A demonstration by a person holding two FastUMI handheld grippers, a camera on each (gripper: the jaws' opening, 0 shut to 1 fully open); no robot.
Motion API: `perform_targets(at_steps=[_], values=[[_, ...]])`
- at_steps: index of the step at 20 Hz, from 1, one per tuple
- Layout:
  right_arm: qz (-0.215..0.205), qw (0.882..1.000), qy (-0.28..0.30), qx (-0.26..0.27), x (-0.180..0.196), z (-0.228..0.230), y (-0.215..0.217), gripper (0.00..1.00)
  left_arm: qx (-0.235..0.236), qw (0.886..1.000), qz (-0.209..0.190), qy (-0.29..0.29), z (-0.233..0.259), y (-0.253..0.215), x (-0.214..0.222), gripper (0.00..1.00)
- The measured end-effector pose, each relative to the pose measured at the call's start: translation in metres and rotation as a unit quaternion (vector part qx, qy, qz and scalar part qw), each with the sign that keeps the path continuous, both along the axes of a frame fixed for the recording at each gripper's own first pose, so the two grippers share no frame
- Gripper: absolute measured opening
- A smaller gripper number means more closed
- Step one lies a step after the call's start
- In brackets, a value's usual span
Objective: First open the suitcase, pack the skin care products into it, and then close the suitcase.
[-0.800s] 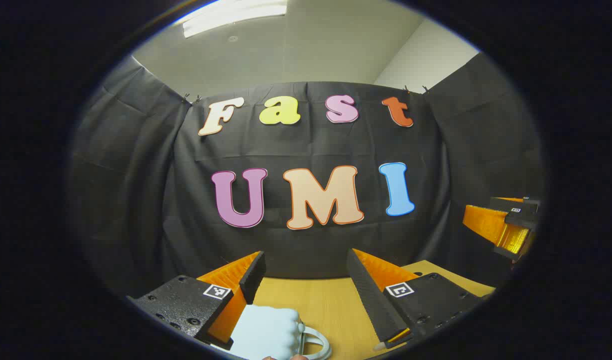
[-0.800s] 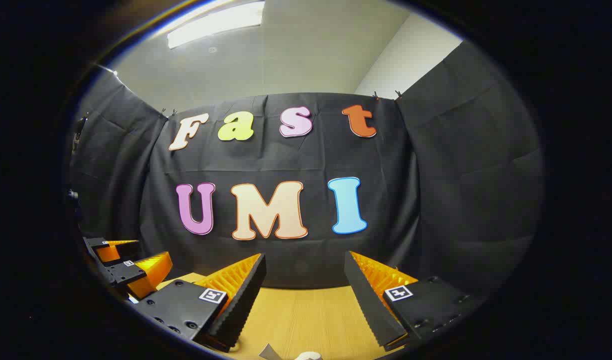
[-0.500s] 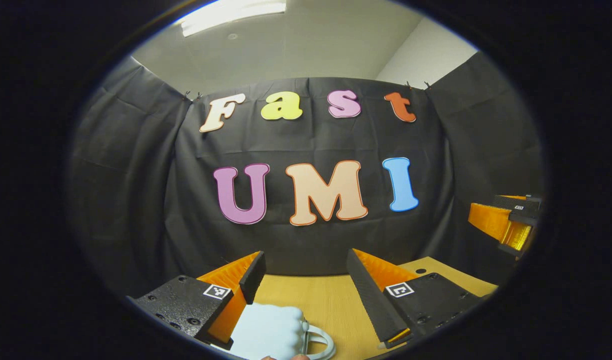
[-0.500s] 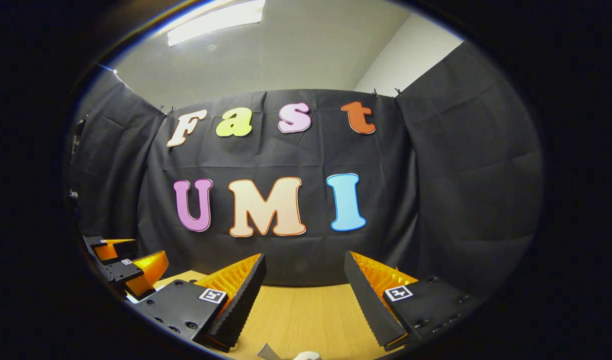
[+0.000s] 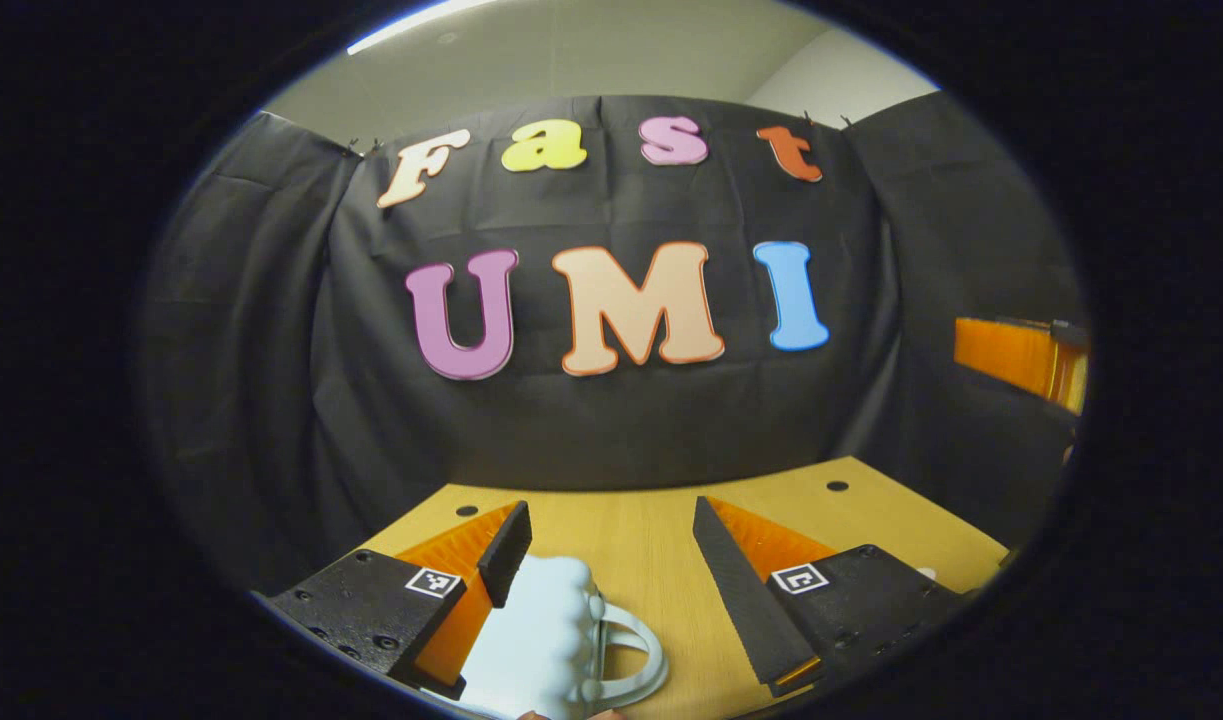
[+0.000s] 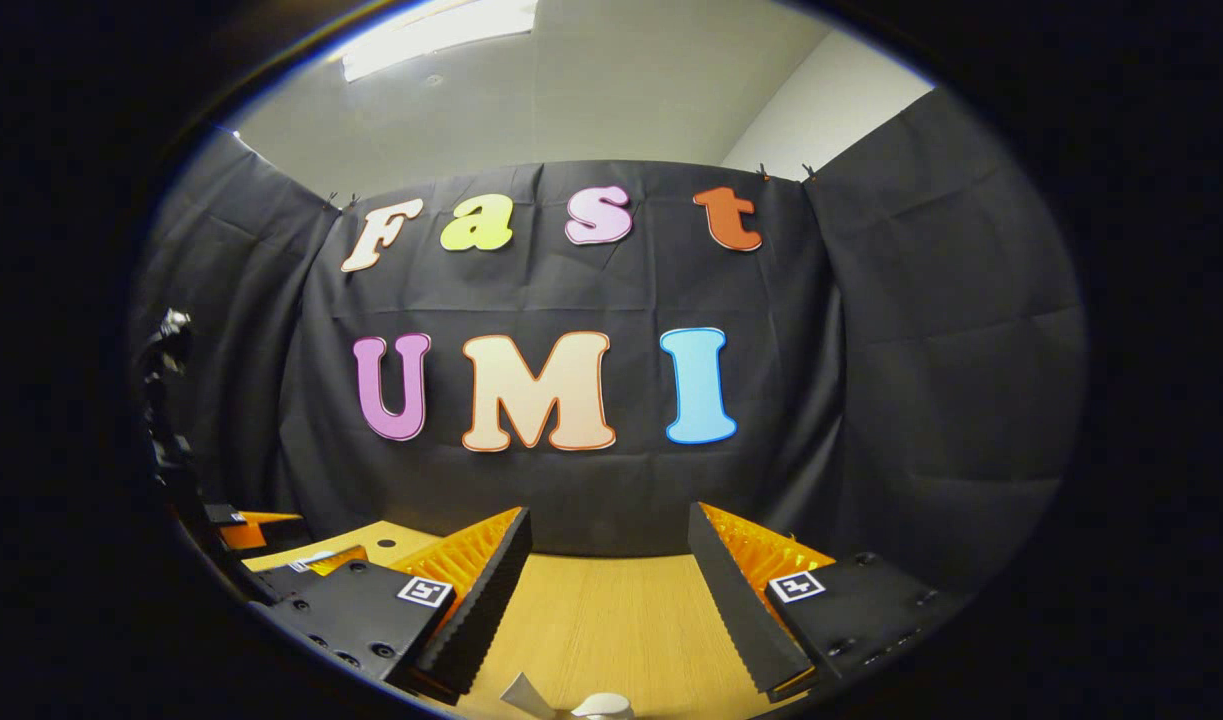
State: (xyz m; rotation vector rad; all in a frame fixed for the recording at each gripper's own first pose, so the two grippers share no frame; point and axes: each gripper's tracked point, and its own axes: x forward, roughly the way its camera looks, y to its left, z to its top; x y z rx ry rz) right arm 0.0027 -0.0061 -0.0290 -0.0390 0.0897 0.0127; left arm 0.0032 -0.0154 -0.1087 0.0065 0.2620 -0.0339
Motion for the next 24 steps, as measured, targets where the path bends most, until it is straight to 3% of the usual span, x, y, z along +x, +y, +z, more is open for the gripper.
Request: perform_targets(at_steps=[6,13,24], values=[[-0.015,1.0,0.017,-0.016,-0.003,-0.01,-0.022,0.99,-0.015,0.996,-0.012,0.088,-0.067,-0.023,-0.006,0.97],[-0.028,0.998,0.031,-0.038,-0.004,-0.018,-0.043,0.98,-0.017,0.983,-0.012,0.182,-0.136,-0.038,-0.011,0.97],[-0.033,0.997,0.046,-0.052,-0.005,-0.03,-0.047,0.99,-0.032,0.959,-0.017,0.281,-0.193,-0.054,-0.014,0.95]])
